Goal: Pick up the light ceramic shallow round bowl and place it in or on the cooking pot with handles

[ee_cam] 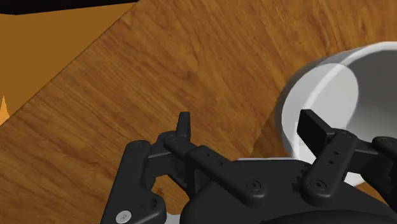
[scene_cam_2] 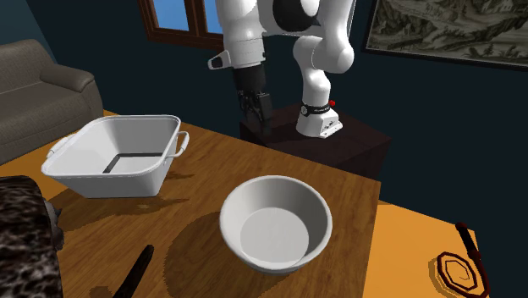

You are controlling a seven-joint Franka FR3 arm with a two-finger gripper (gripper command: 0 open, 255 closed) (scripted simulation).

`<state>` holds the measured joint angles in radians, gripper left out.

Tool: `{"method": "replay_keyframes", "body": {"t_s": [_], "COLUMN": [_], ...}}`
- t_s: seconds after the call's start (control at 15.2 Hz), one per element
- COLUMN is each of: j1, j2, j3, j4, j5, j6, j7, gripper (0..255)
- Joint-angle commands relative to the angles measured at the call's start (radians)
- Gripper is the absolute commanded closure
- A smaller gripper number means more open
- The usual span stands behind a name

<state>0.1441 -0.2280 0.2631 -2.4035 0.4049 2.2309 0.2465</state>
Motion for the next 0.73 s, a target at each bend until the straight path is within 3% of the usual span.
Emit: {"method": "replay_keyframes", "body": {"t_s": [0.0,0.46,0.66], "j1": [0.008,0.045,0.055], "j2": [0.075,0.329,0.372], "j3": [0.020,0.066,0.069], "j4": [0.046,0.213,0.228], "j5": [0.005,-0.019,-0.025], "j6": [0.050,0.204,0.239], "j7": [0.023,0.108,0.118], "gripper": [0,0,0]}}
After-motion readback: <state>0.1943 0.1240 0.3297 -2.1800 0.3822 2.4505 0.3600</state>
